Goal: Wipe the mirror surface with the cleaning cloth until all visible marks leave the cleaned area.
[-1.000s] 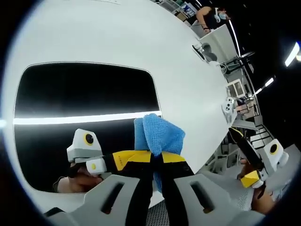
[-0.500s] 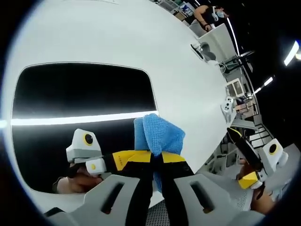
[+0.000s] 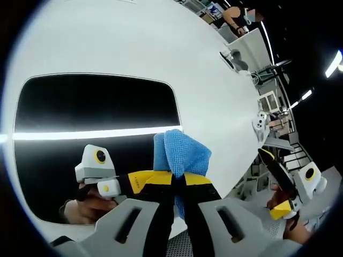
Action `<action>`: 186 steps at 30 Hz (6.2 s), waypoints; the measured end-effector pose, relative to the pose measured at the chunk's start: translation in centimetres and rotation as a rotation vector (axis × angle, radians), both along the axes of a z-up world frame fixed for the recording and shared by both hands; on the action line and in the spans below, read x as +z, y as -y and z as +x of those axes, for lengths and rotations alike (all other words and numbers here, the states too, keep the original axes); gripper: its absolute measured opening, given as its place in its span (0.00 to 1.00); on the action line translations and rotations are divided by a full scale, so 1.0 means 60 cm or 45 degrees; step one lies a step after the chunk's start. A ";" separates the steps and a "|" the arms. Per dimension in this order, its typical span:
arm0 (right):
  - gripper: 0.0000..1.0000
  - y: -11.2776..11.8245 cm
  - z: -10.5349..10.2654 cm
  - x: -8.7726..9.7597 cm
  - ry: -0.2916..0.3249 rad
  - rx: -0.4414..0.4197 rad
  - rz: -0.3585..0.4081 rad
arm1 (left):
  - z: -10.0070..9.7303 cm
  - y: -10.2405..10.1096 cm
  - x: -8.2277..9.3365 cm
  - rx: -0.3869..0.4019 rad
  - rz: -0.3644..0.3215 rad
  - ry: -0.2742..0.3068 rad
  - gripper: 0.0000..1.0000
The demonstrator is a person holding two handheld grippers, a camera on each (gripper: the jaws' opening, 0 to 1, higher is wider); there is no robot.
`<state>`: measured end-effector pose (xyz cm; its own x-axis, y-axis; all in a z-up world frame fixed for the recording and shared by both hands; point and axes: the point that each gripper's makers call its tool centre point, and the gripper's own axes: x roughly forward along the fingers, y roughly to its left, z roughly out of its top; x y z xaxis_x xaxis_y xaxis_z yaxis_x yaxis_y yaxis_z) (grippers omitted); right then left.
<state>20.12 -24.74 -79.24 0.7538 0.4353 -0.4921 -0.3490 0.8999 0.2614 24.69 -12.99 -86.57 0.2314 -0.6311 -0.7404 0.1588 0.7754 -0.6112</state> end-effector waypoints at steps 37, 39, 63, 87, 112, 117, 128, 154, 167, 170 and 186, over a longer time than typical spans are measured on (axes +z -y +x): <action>0.99 0.012 -0.007 -0.008 -0.021 -0.037 0.011 | 0.127 0.009 0.001 0.005 0.022 0.050 0.03; 0.99 0.012 -0.007 -0.008 -0.022 -0.039 0.011 | 0.134 0.011 0.003 0.003 0.025 0.052 0.03; 0.99 0.014 -0.009 -0.012 -0.032 -0.055 0.012 | 0.195 0.006 0.004 -0.042 0.125 0.159 0.03; 0.99 0.006 -0.010 -0.010 -0.030 -0.033 0.009 | 0.197 -0.040 0.004 -0.028 0.180 0.169 0.03; 0.99 -0.024 0.005 0.002 0.003 0.133 -0.119 | 0.204 -0.081 0.004 0.014 0.228 0.192 0.03; 0.99 -0.024 0.002 0.000 -0.005 0.133 -0.114 | 0.208 -0.092 0.004 -0.022 0.297 0.252 0.03; 0.99 -0.023 0.007 0.001 -0.004 0.124 -0.101 | 0.204 -0.090 0.007 -0.053 0.306 0.273 0.03; 0.99 -0.036 0.002 0.008 0.015 0.125 -0.091 | 0.132 -0.088 0.009 -0.086 0.309 0.287 0.03; 0.99 -0.050 -0.004 0.017 0.030 0.133 -0.090 | 0.078 -0.087 0.007 -0.081 0.272 0.272 0.03; 0.99 -0.052 -0.006 0.019 0.033 0.133 -0.092 | 0.069 -0.088 0.008 -0.081 0.267 0.270 0.03; 0.99 -0.053 -0.003 0.031 0.054 0.126 -0.112 | 0.016 -0.093 0.006 -0.106 0.247 0.242 0.03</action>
<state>19.97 -21.57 -77.36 0.7302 0.4654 -0.5003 -0.4463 0.8793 0.1666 25.66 -7.43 -86.19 0.3311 -0.5044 -0.7975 0.3242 0.8545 -0.4058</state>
